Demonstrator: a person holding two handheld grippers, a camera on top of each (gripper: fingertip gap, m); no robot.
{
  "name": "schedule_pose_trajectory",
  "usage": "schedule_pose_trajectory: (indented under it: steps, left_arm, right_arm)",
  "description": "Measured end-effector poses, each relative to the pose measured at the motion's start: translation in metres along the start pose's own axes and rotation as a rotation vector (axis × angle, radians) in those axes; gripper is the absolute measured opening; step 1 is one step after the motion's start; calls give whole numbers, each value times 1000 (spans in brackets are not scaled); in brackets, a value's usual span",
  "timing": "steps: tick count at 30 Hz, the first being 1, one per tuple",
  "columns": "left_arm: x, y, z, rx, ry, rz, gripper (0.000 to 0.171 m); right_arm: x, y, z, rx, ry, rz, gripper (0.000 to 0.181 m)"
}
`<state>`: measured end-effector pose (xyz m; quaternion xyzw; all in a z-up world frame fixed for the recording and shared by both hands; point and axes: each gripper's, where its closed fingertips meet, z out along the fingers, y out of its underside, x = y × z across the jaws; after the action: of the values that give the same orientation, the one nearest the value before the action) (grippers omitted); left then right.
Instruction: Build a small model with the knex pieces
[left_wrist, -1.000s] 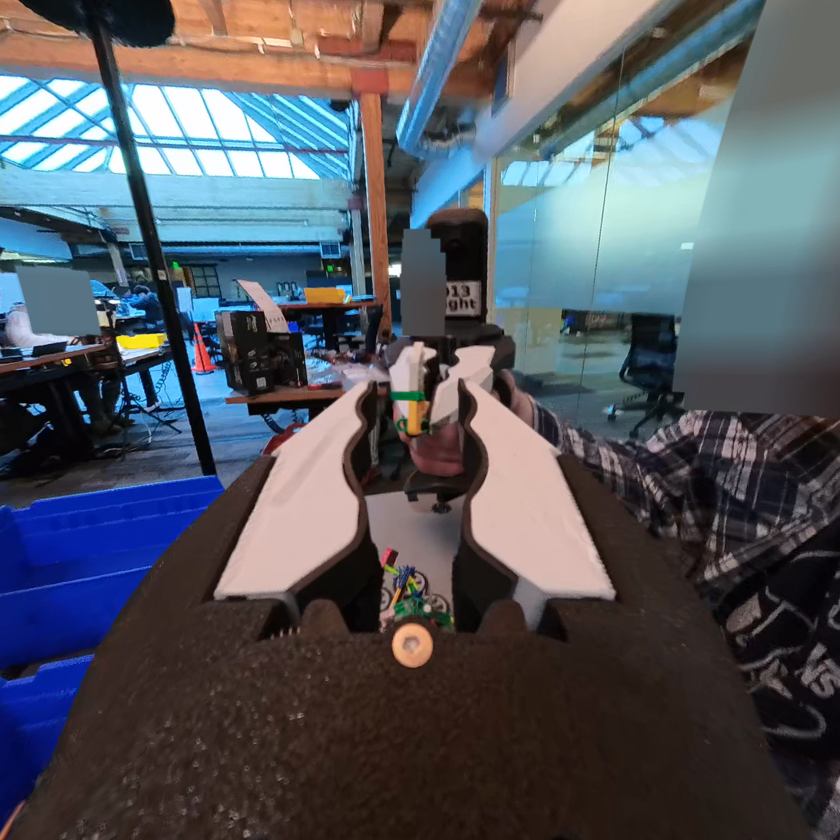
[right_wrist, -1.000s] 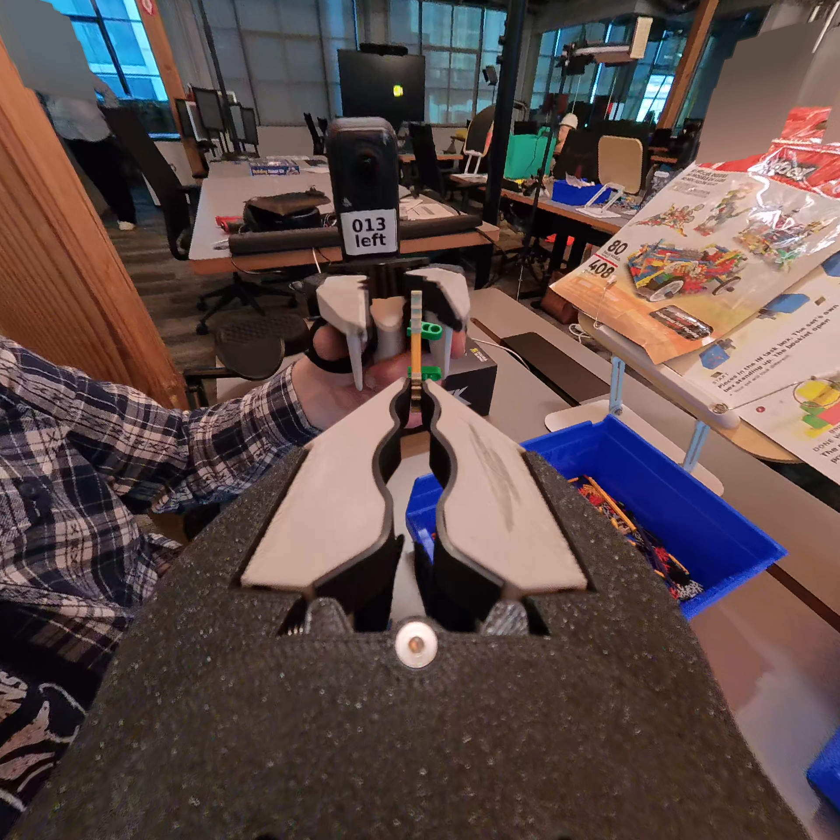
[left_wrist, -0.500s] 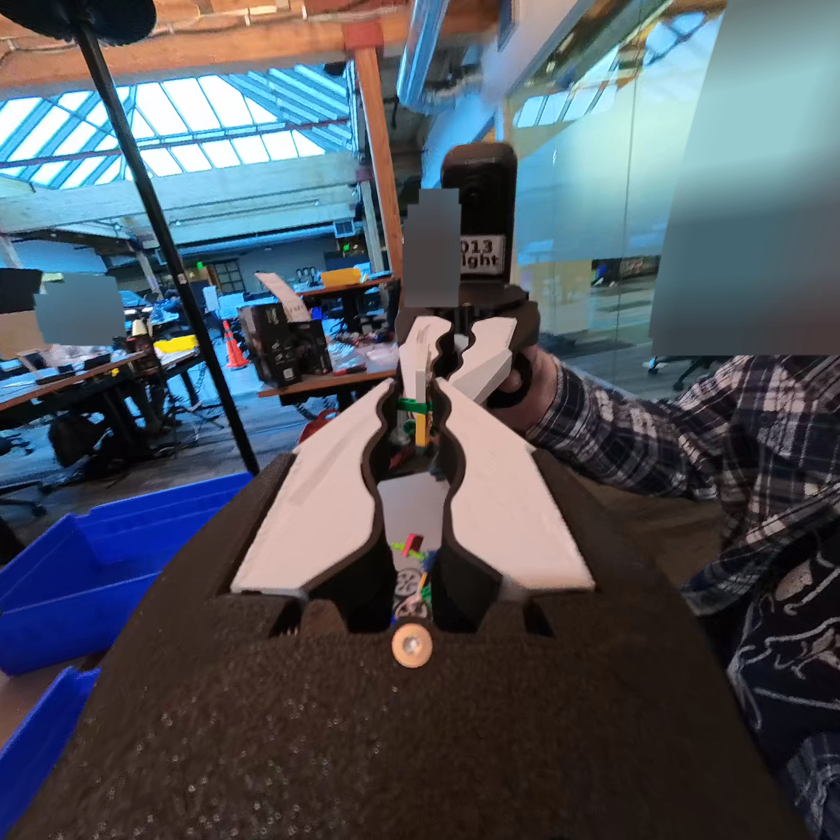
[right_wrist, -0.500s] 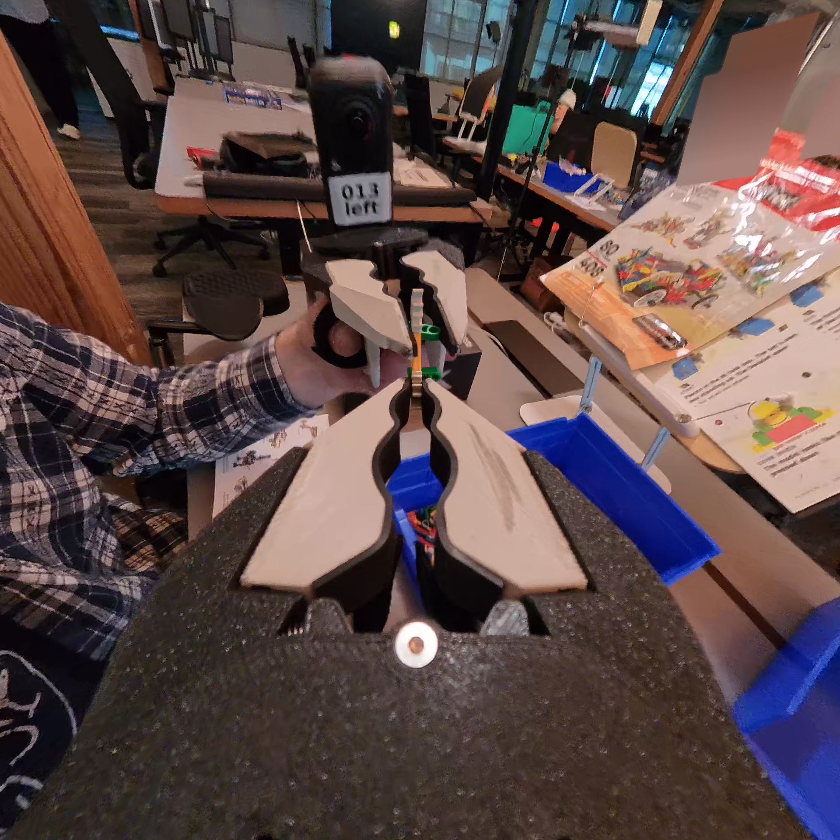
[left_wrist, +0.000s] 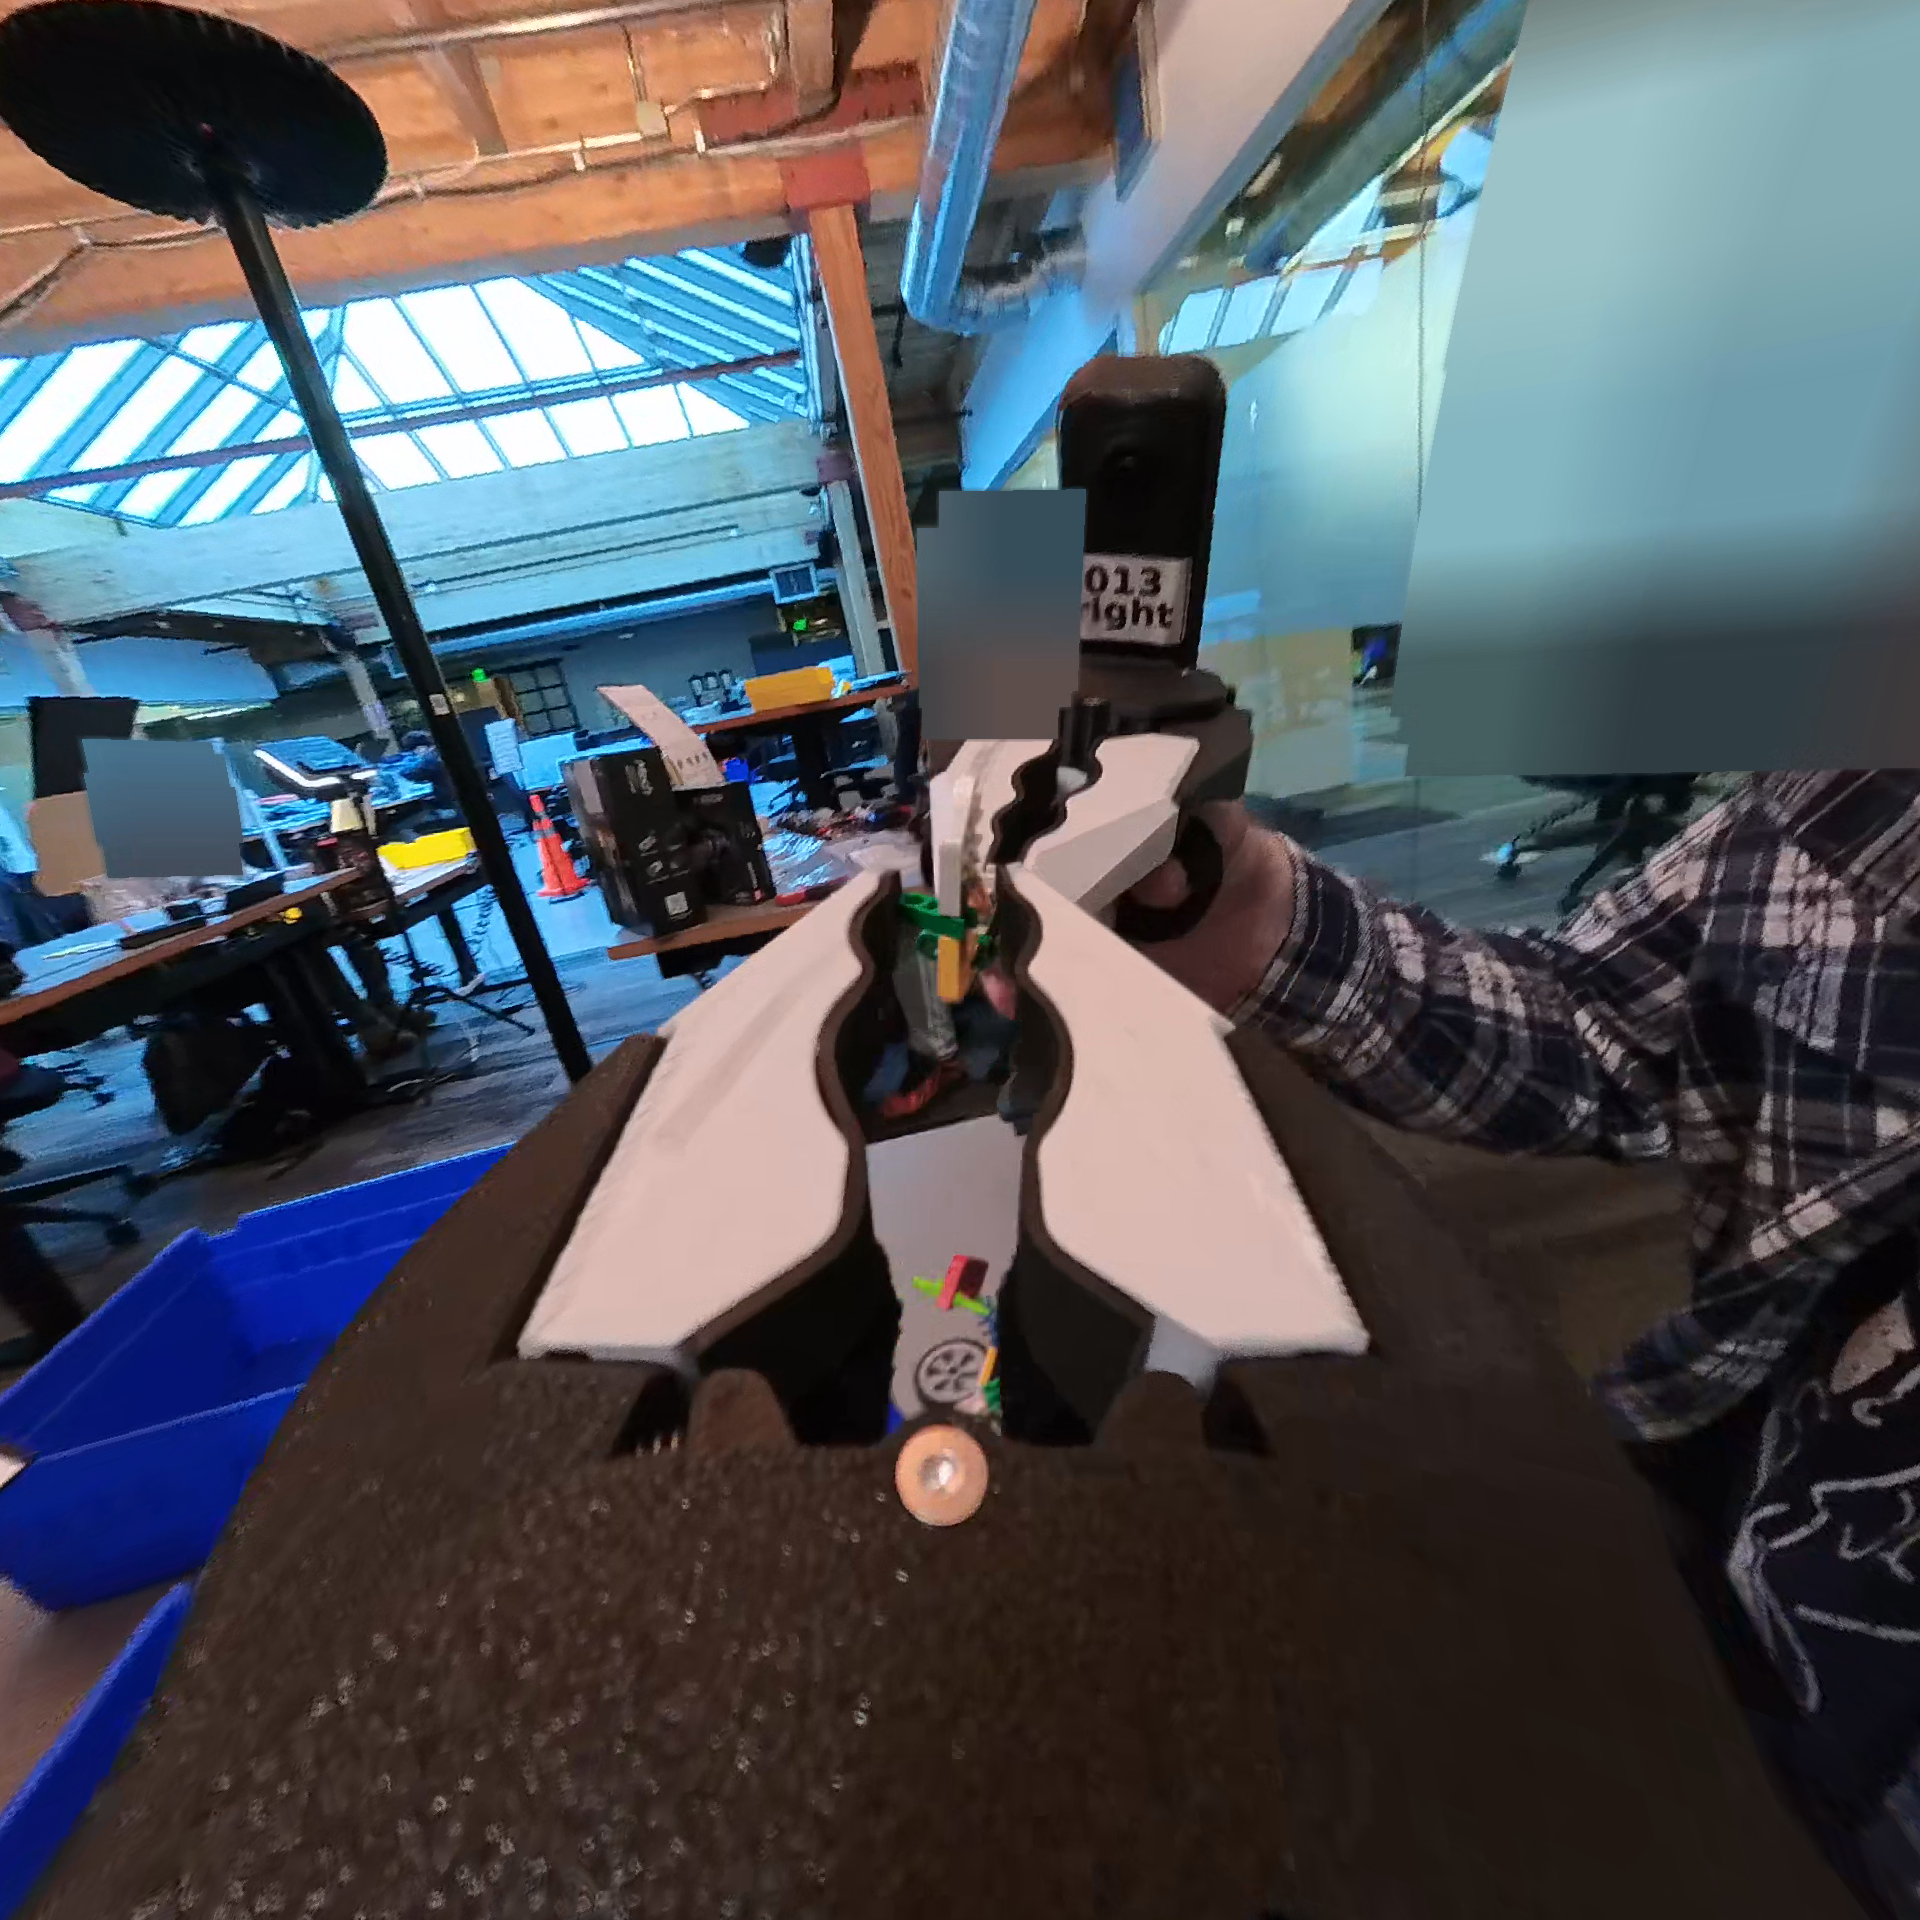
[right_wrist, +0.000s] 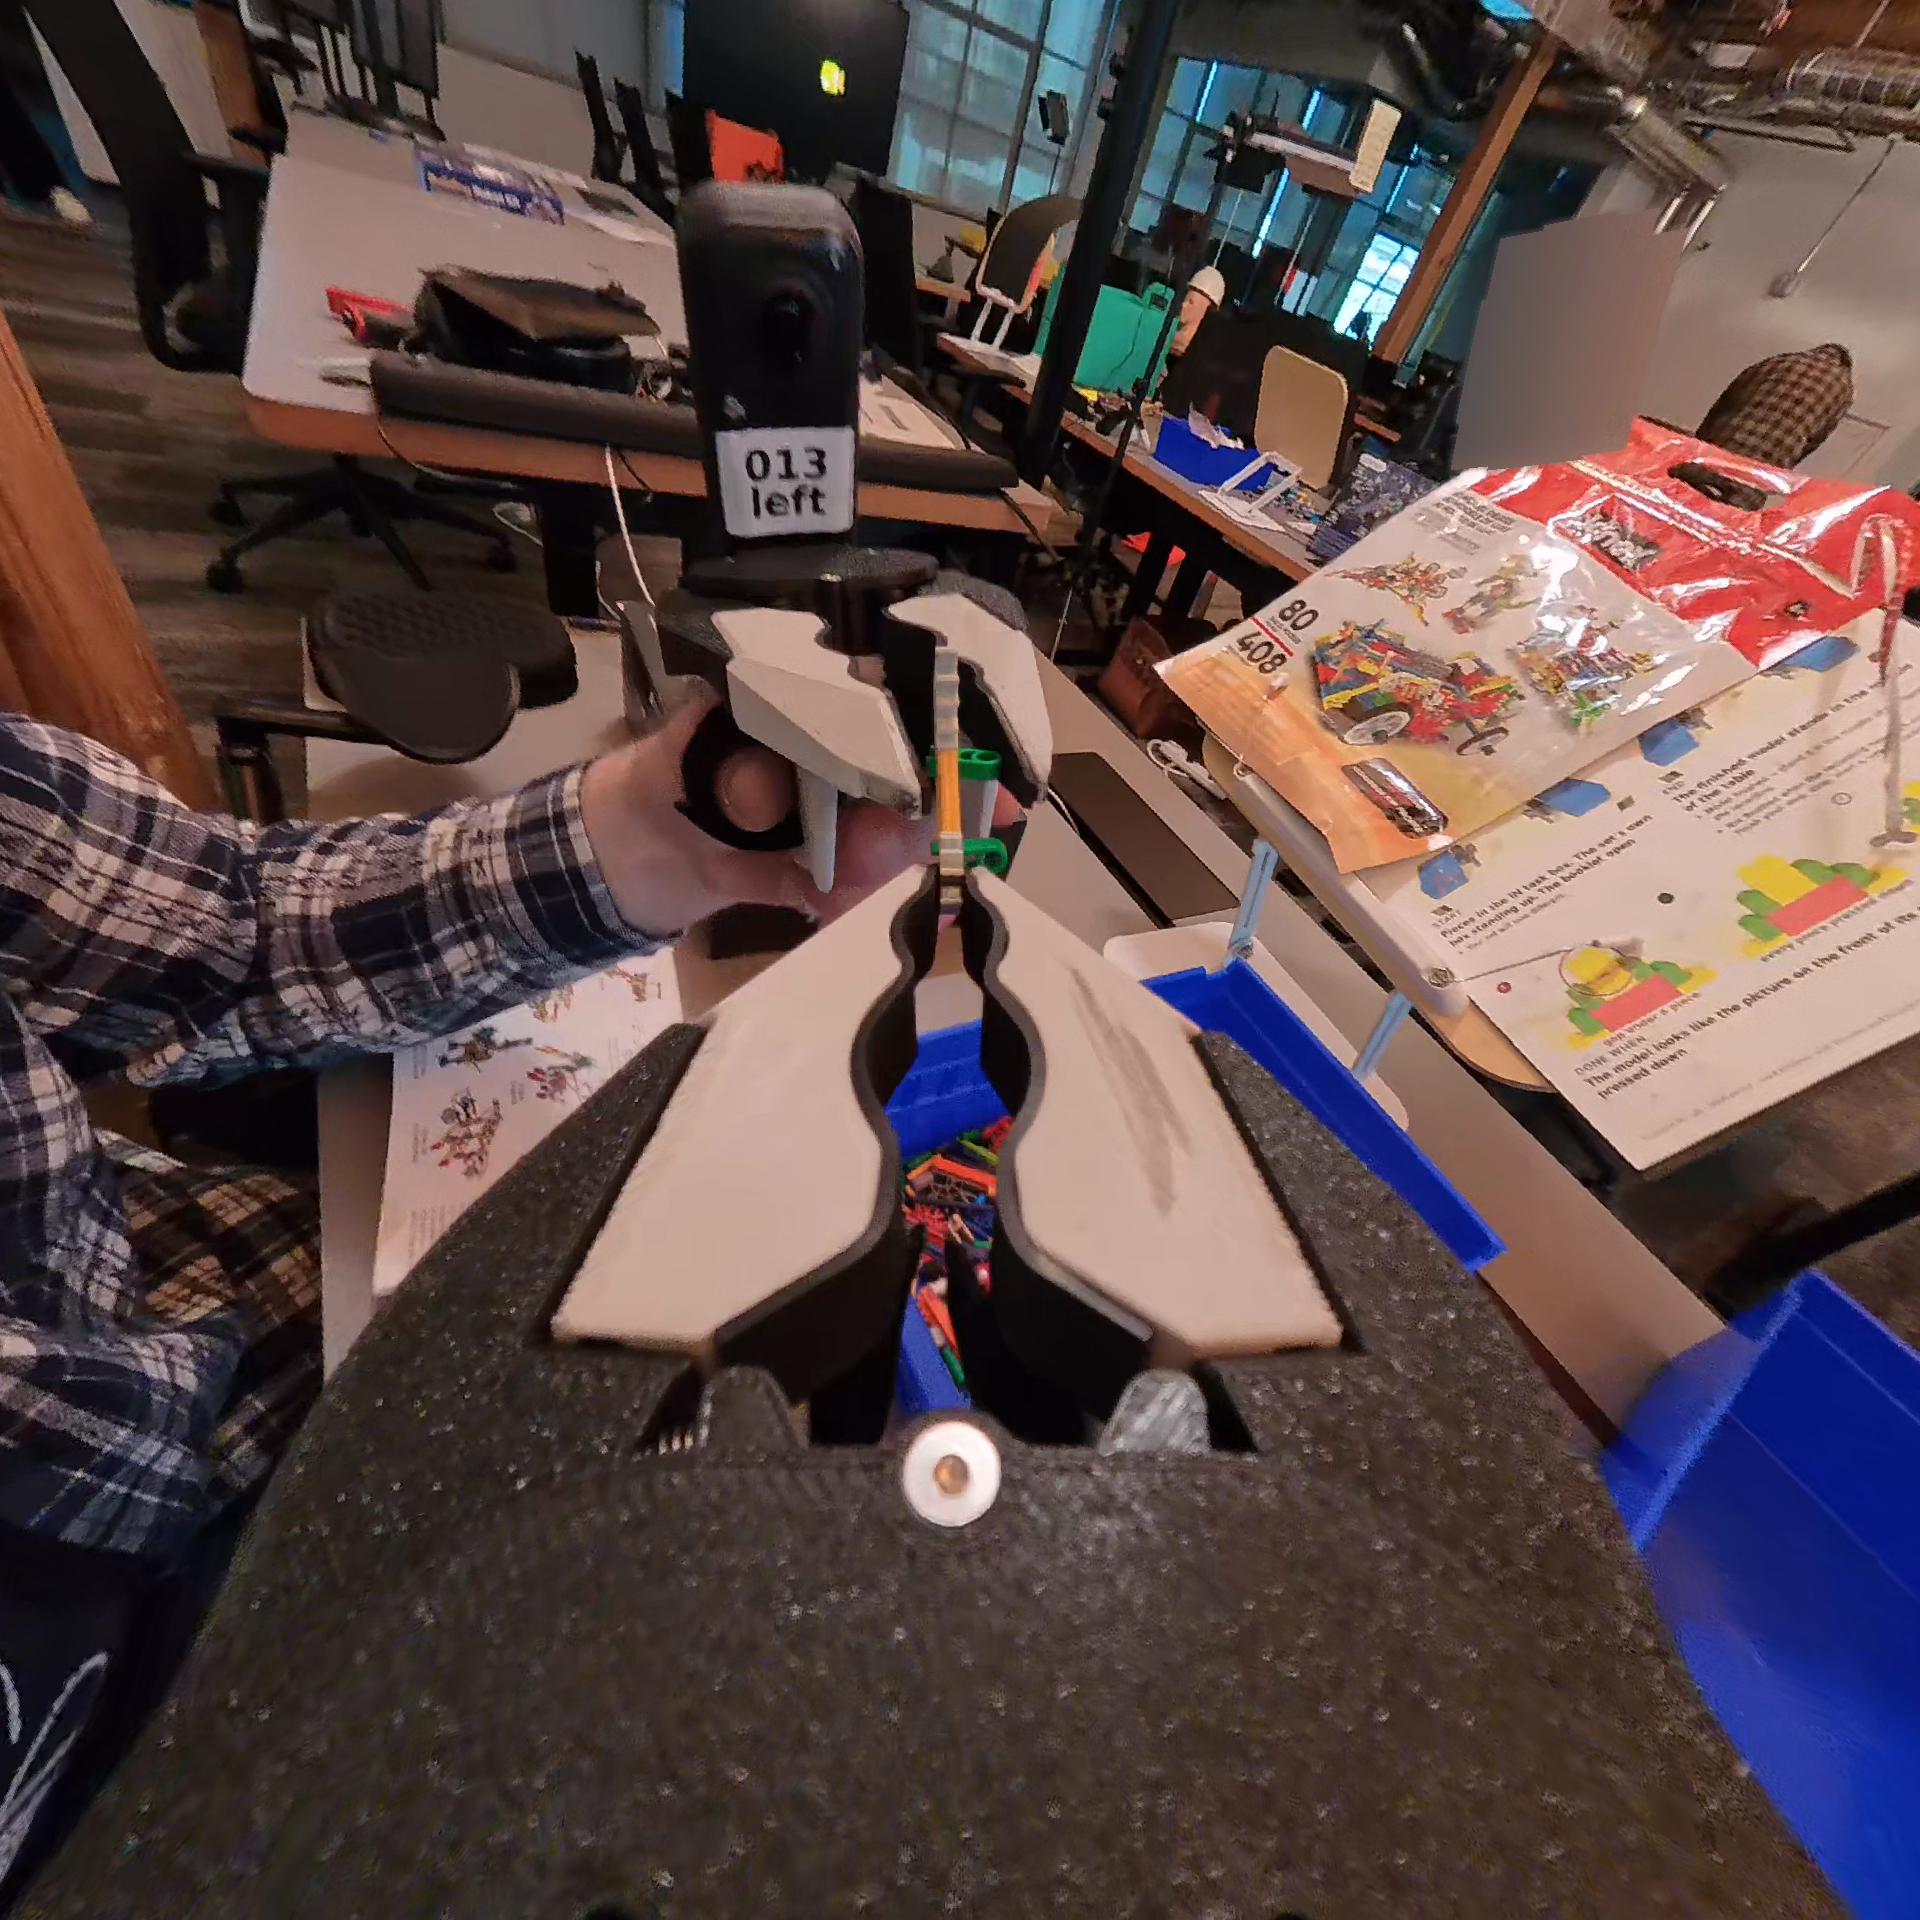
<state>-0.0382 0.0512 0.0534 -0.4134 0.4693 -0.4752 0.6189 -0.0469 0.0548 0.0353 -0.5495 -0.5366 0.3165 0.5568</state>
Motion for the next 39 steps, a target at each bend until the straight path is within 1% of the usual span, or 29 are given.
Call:
schedule_pose_trajectory:
  steps: [8, 17, 19, 21, 24, 30, 34, 39]
  left_arm:
    - [1, 10, -3, -165, -76, 195, 15]
    - [11, 20, -3, -279, -70, 329, 12]
    - [11, 22, -2, -301, -87, 380, 11]
    - [9, 22, -1, -320, -120, 438, 10]
    - [7, 18, 2, -286, -142, 450, 10]
    - [-5, 19, 4, -276, -219, 487, 9]
    - [-18, 26, 3, -283, -273, 501, 8]
    - [-40, 43, 1, -318, -357, 515, 8]
  right_arm:
    - [-2, 8, -1, -144, 43, -139, 2]
    - [-9, 18, -3, -313, 21, -280, 2]
    - [-9, 19, -3, -339, 28, -305, 2]
    - [-7, 20, -3, -346, 40, -315, 2]
    - [-4, 15, -4, -309, 52, -291, 1]
    - [6, 15, -1, -260, 101, -236, 1]
    - [18, 22, 4, -257, 134, -188, 1]
    - [39, 37, 14, -255, 178, -101, 1]
